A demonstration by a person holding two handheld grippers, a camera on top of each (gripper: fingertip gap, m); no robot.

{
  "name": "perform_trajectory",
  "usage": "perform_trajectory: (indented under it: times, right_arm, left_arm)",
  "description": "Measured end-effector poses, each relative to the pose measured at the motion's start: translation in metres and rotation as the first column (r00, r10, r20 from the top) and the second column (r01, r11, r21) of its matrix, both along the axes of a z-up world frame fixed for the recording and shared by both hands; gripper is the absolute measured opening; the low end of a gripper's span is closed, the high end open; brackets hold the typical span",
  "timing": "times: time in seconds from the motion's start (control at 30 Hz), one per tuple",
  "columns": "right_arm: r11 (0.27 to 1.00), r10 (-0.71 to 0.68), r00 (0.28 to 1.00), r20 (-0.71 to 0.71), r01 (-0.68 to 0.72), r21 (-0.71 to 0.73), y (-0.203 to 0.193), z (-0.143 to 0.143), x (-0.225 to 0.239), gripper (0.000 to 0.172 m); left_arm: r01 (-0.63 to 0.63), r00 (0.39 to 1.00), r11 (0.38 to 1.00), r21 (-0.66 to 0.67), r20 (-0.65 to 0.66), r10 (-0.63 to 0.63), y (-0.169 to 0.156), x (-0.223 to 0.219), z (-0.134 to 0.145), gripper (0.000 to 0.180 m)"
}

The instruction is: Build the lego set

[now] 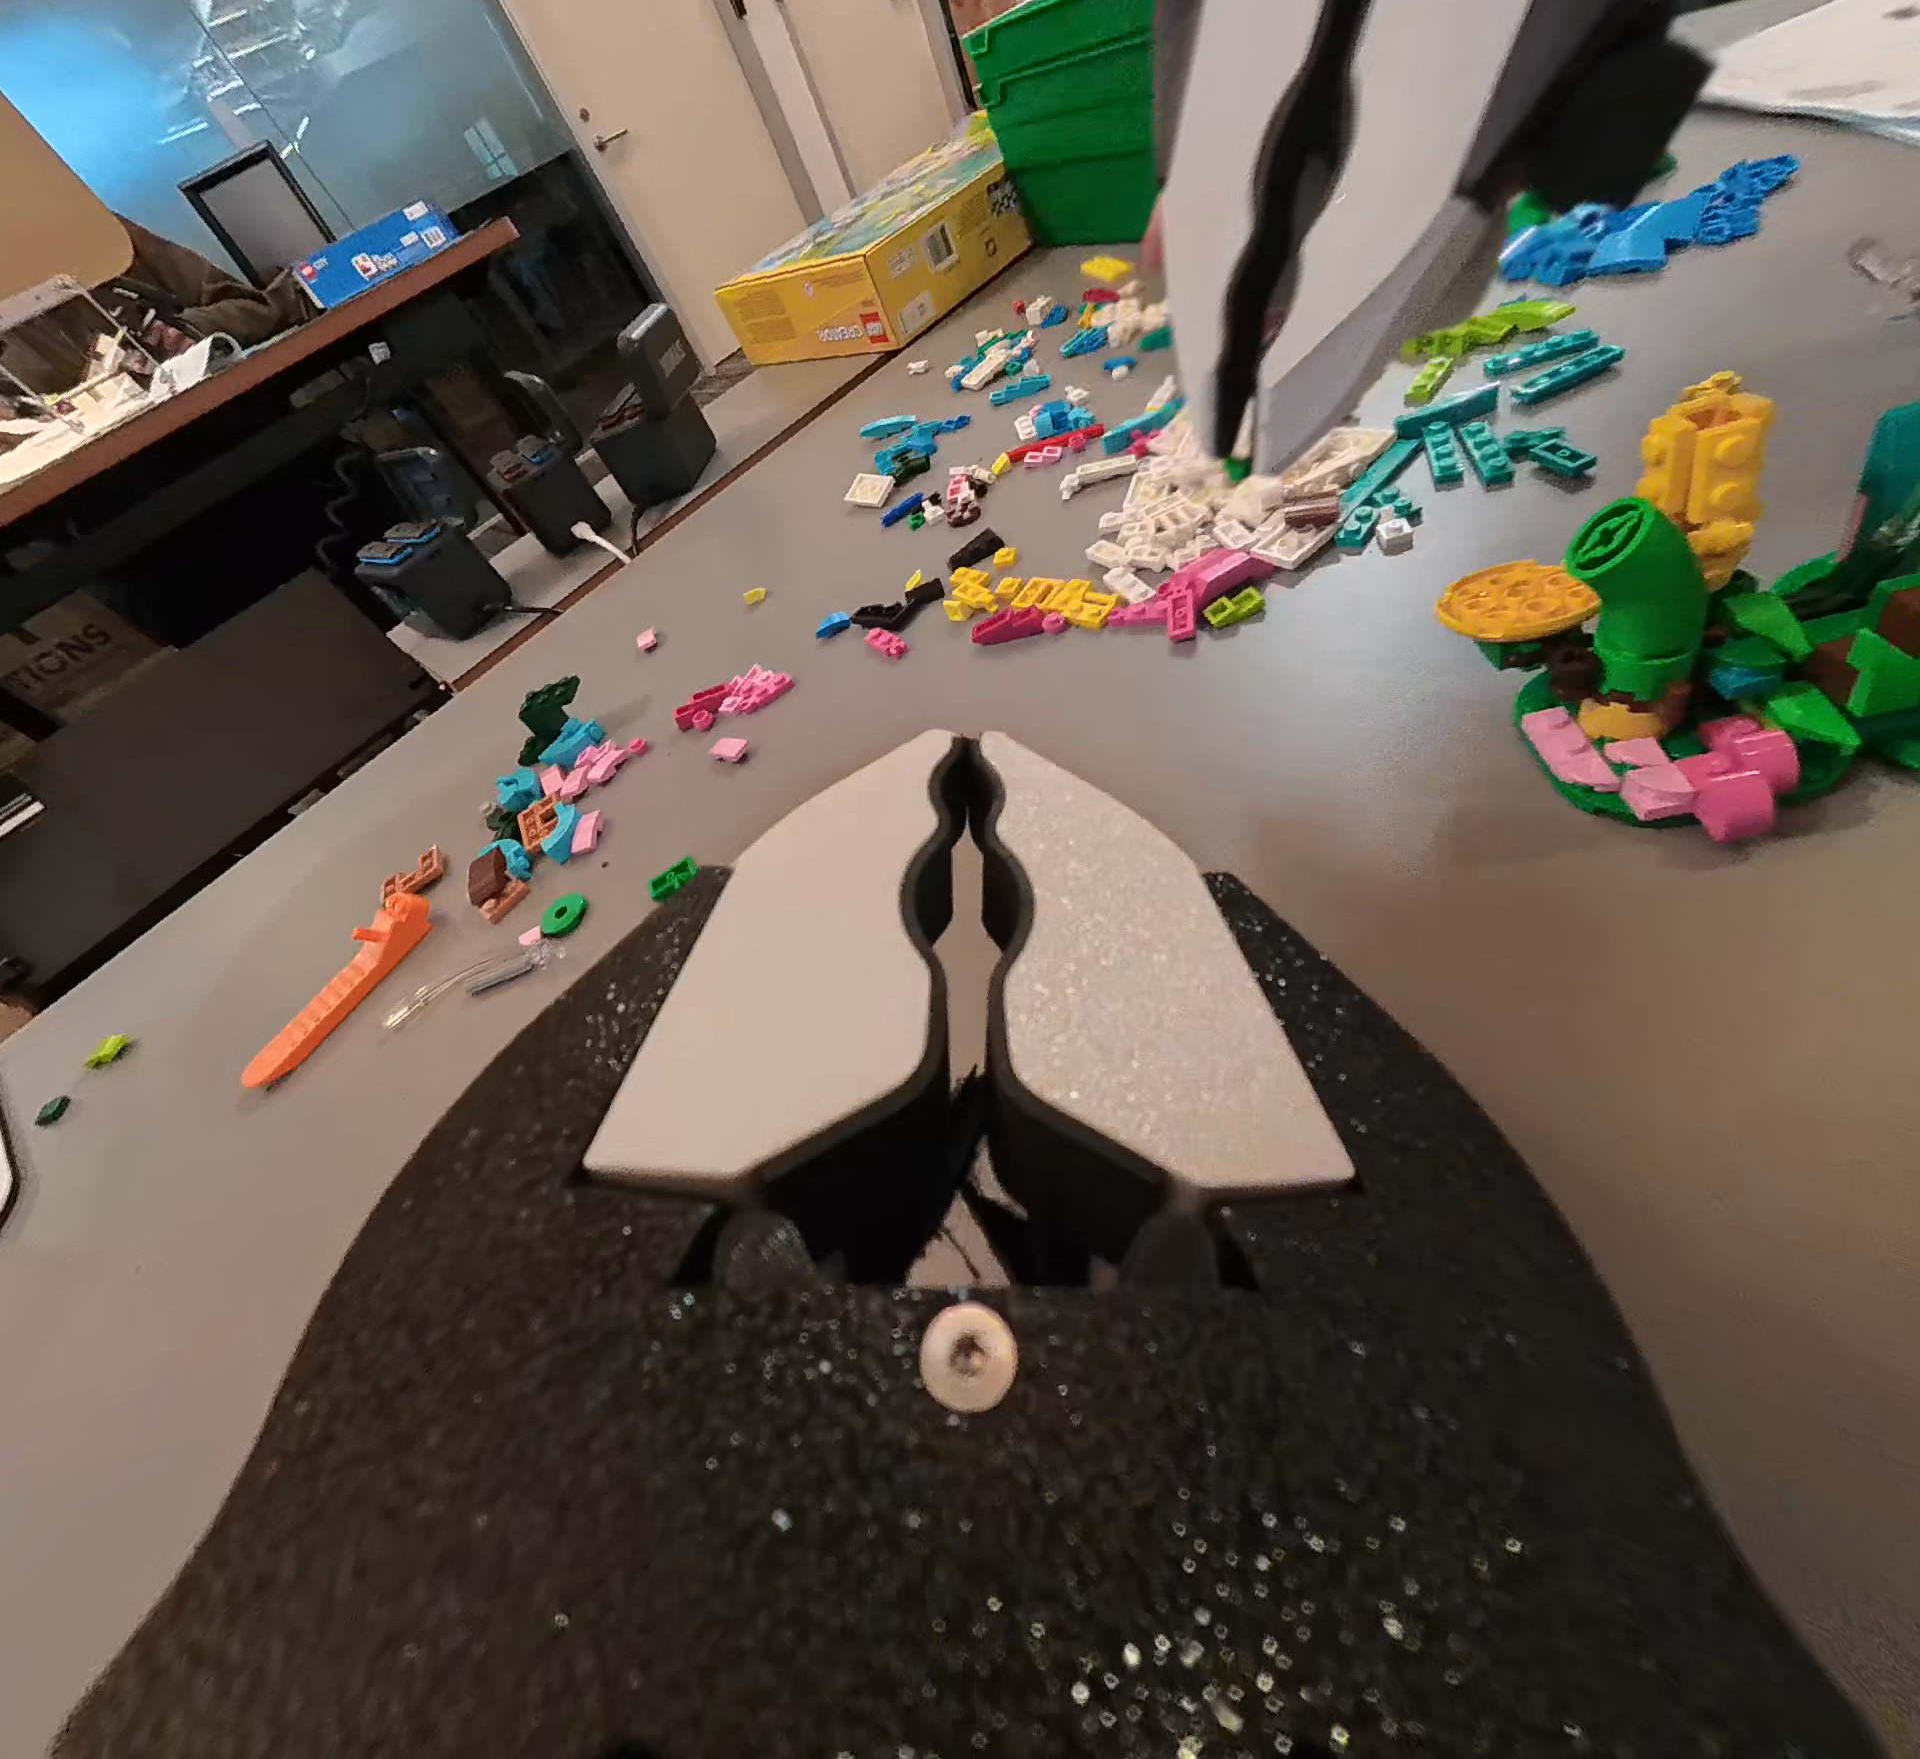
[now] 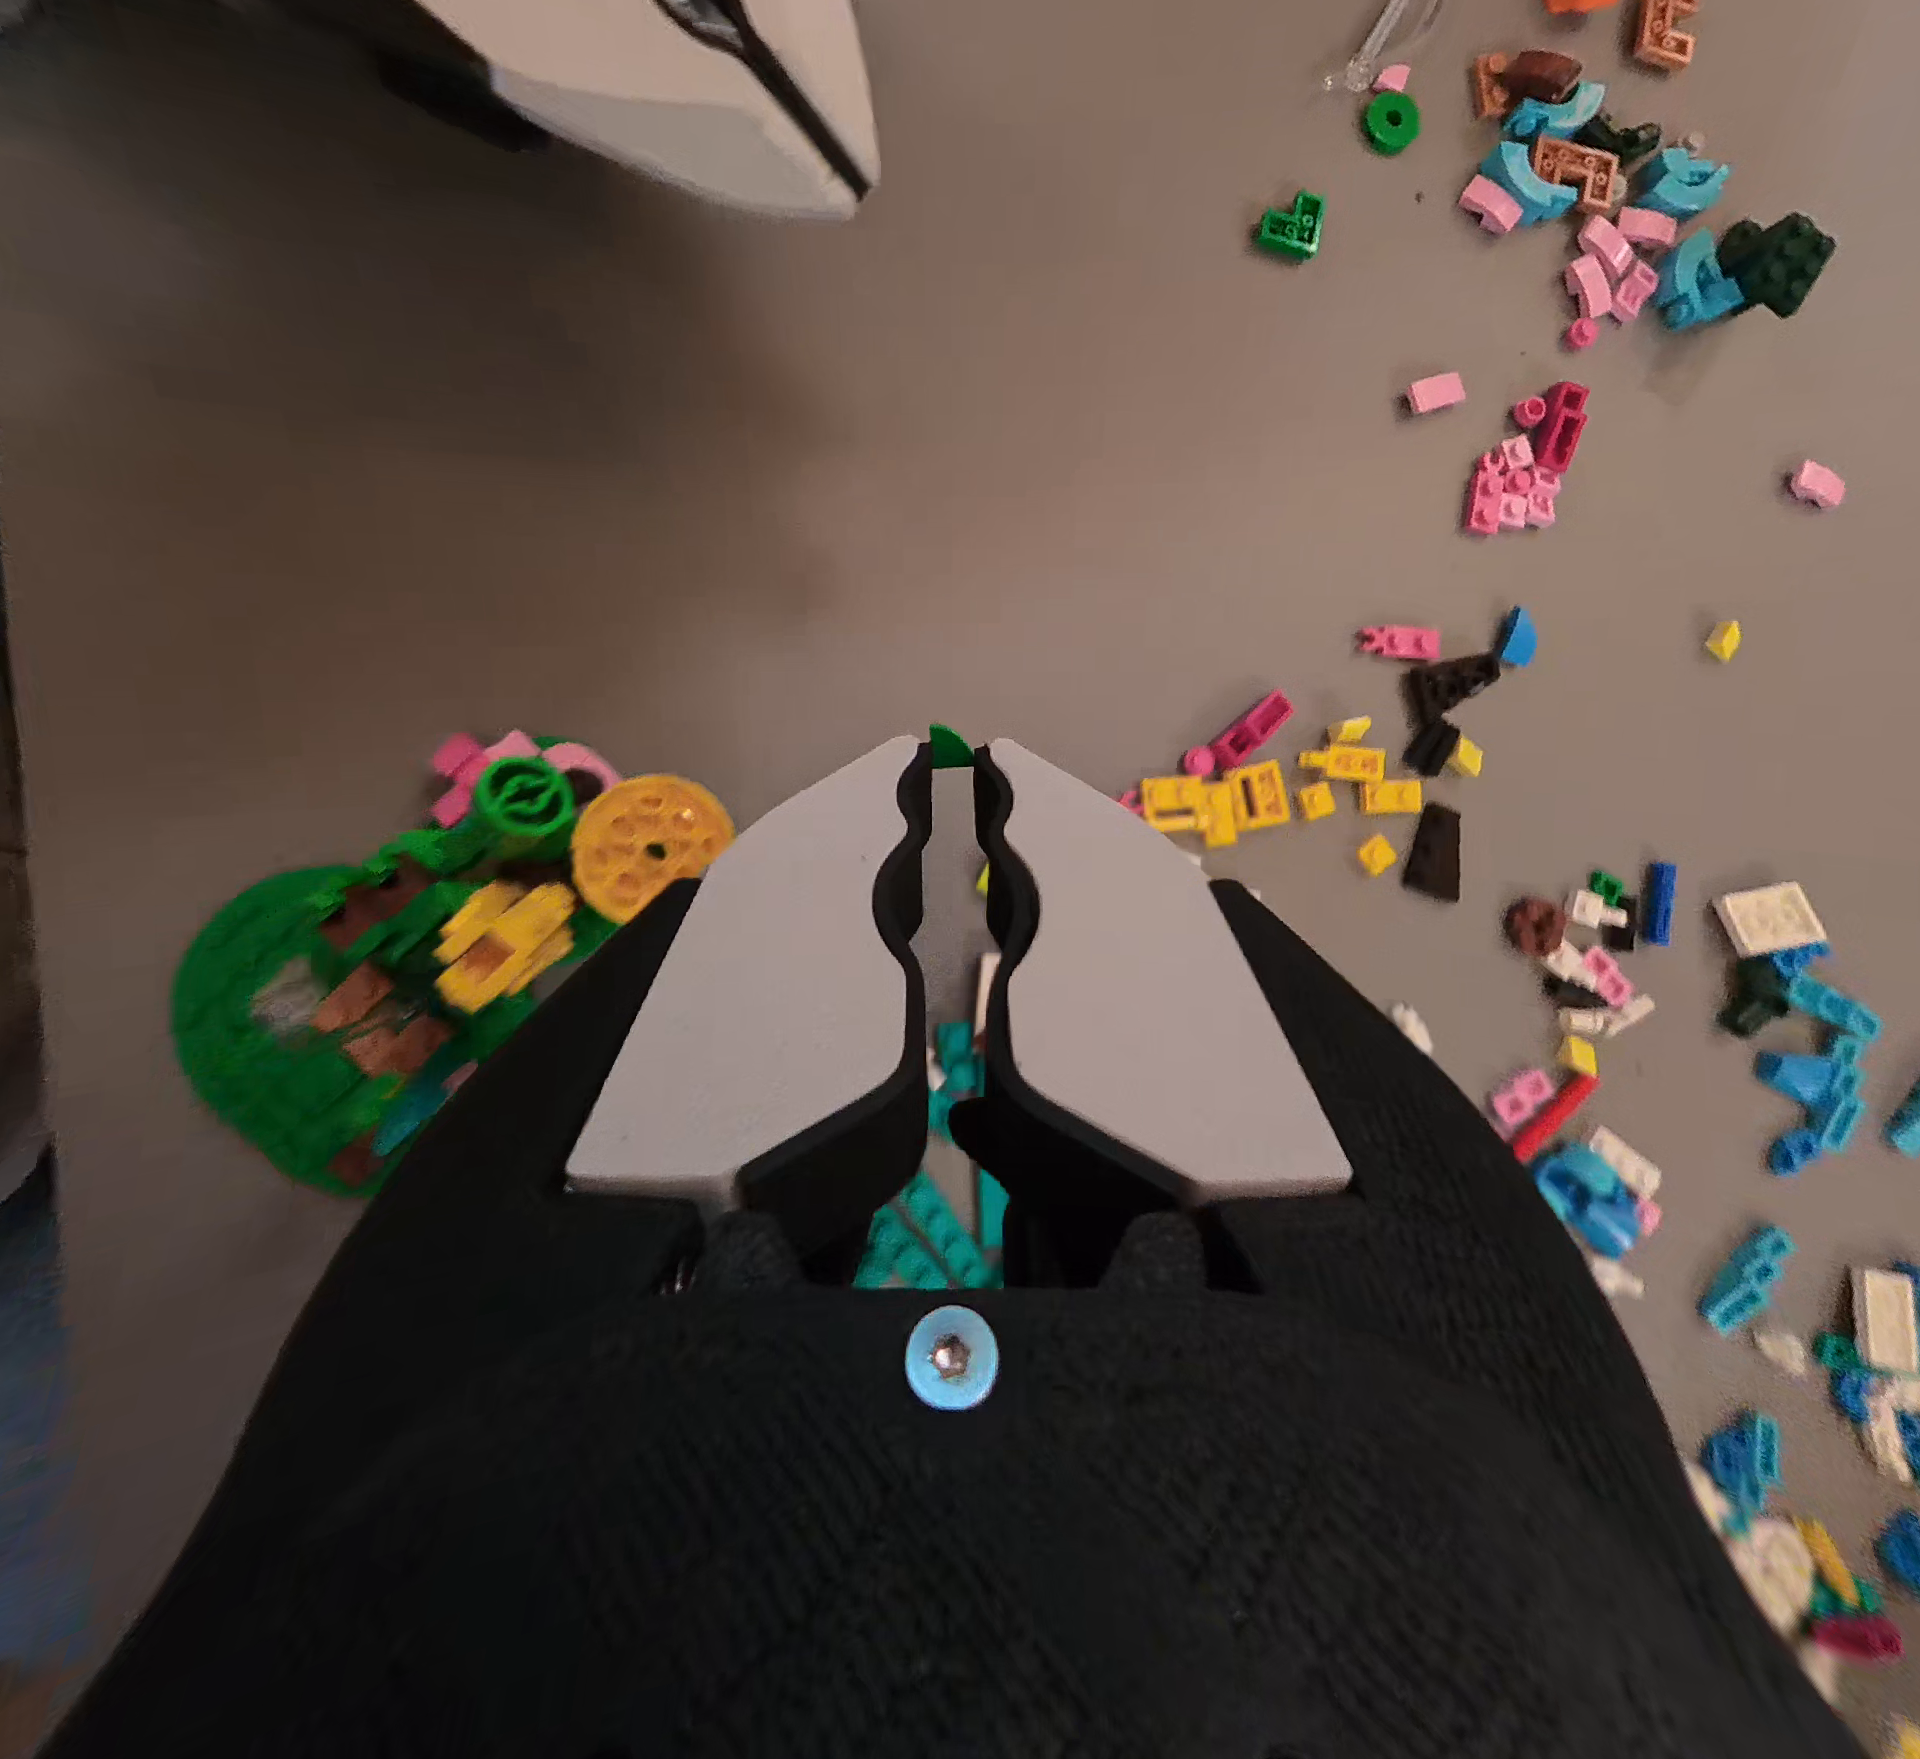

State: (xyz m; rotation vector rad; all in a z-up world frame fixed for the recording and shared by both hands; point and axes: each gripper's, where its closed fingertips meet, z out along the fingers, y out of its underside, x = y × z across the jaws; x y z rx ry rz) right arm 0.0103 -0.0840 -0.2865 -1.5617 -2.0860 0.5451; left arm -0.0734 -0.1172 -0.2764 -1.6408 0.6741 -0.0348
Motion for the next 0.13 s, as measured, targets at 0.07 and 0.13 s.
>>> perform_trajectory:
  times: [0.07,0.13]
  right_arm:
    - [0.999,-0.024,1.000,-0.015,0.025,0.023,-0.005,0.008,0.013,0.006]
    - [0.997,-0.047,0.998,-0.036,0.049,0.062,-0.011,0.017,0.027,0.006]
  left_arm:
    - [0.009,1.000,1.000,0.005,-0.001,-0.009,0.000,0.003,0.001,0.000]
    - [0.023,1.000,1.000,0.005,0.002,-0.023,-0.001,0.006,0.002,0.000]
